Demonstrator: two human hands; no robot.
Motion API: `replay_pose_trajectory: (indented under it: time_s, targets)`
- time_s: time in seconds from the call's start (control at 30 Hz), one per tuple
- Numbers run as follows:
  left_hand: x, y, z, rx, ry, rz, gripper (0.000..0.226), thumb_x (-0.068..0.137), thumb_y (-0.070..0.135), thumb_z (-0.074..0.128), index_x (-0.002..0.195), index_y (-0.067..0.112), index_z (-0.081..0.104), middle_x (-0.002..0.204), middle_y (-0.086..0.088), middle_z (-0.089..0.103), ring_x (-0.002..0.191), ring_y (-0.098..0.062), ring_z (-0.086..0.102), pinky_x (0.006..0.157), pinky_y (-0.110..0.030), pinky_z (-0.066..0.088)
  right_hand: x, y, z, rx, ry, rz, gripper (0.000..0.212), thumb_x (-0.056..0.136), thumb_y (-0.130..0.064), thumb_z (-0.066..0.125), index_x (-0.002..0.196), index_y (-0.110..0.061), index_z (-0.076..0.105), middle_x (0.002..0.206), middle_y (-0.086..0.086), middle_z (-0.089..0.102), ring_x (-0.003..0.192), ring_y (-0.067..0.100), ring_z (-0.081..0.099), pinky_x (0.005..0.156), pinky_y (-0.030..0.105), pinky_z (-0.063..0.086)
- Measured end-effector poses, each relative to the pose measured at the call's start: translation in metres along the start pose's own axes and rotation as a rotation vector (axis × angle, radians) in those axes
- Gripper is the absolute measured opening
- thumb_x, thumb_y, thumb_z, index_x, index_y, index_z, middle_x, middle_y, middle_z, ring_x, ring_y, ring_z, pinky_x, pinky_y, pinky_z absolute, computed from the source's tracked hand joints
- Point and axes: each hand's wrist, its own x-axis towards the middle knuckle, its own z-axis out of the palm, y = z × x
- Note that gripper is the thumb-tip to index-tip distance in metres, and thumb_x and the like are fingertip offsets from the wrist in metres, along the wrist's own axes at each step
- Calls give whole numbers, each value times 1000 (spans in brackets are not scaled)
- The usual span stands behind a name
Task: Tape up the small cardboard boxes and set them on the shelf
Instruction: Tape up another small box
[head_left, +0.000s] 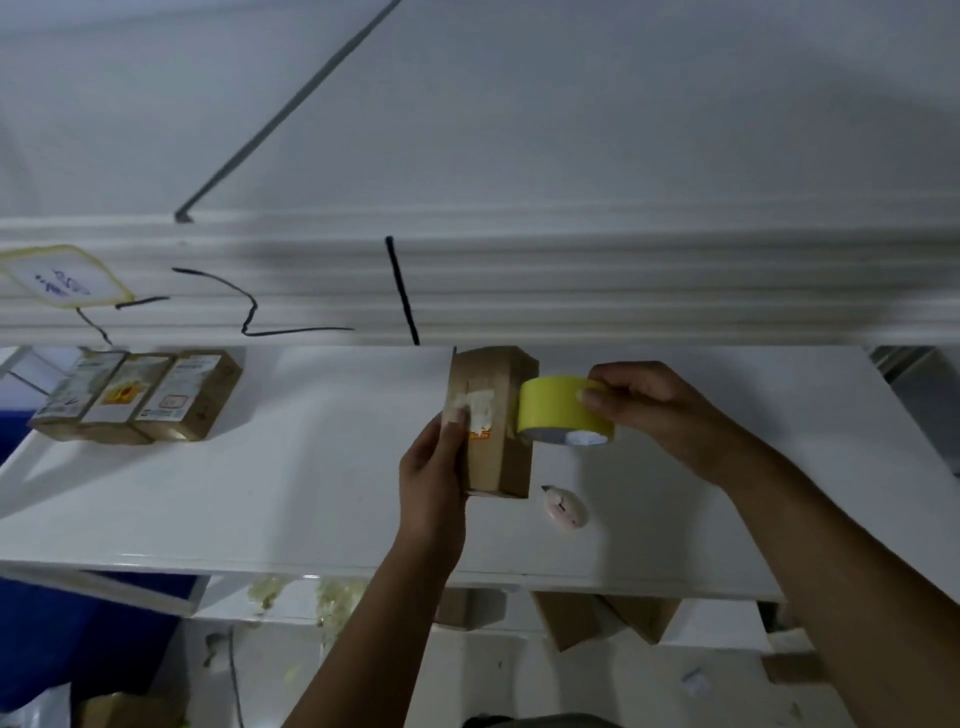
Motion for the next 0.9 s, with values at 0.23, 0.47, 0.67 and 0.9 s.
replay_pose_trajectory:
  time_s: [0.23,0.47,0.67,0.9]
  targets:
    - [-36,14,-5,-154,-21,-144,54,91,41,68,127,2,71,115,-26,74,97,-33,71,72,-35,63,-25,7,9,-214,173,128,55,87,-49,77,54,-22,43,56,-7,31,53,8,37,59,30,29]
    - [-51,0,1,-14,-175,-199,48,109,46,45,131,12,72,122,-21,74,106,-34,68,82,-37,58,-30,7,37,-314,217,133,41,94,-36,71,58,-29,52,55,-15,49,55,0,49,53,17,33]
    - [-58,30,3,418,-247,-116,93,70,102,45,135,39,69,131,-1,75,120,-21,73,103,-45,59,-43,-8,51,-399,295,66,39,93,-47,70,62,-30,54,57,-13,54,59,4,56,53,14,37]
    - [-73,34,25,423,-133,11,70,71,73,76,130,38,62,116,8,80,103,-17,79,84,-43,68,-48,-28,54,-552,297,-6,26,95,-44,67,78,-24,64,69,-11,62,67,9,63,56,23,50]
